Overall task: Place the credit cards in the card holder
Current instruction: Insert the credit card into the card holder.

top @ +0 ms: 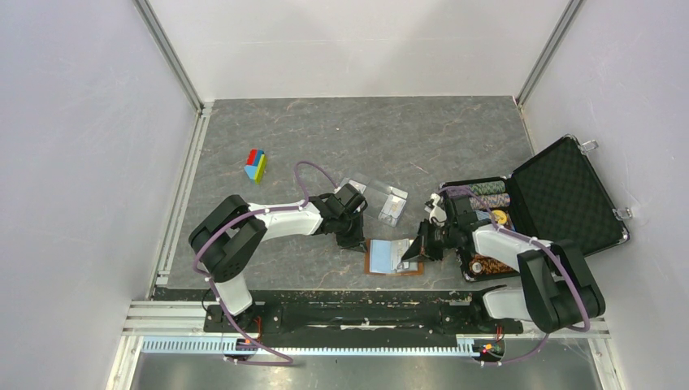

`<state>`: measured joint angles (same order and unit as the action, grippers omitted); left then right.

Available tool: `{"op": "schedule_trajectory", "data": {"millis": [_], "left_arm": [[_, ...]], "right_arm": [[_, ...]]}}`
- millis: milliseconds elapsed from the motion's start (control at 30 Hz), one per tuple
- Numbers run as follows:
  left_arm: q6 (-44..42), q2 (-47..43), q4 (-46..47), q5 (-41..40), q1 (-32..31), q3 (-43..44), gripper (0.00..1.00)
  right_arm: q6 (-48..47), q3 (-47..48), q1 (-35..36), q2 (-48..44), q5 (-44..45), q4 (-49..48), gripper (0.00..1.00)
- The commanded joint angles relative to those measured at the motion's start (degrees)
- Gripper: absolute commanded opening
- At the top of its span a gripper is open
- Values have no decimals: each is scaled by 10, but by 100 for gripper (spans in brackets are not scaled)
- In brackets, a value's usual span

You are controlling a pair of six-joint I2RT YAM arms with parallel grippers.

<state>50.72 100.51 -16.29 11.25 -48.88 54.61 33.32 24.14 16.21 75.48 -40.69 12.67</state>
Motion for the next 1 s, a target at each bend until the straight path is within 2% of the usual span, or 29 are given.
{"op": "schedule_trajectory", "data": {"millis": [0,733,967], "left_arm": [[-4,15,-15,-9,-6,6,2],[-4,19,-16,-8,-6,10,2],[-4,19,-17,-9,-6,9,2]], "right_arm": [[-18,-6,0,14,-3,-30,0],[2,-45,0,32,-35,-69,0],[8,-21,-1,-29,51,-10,0]]}}
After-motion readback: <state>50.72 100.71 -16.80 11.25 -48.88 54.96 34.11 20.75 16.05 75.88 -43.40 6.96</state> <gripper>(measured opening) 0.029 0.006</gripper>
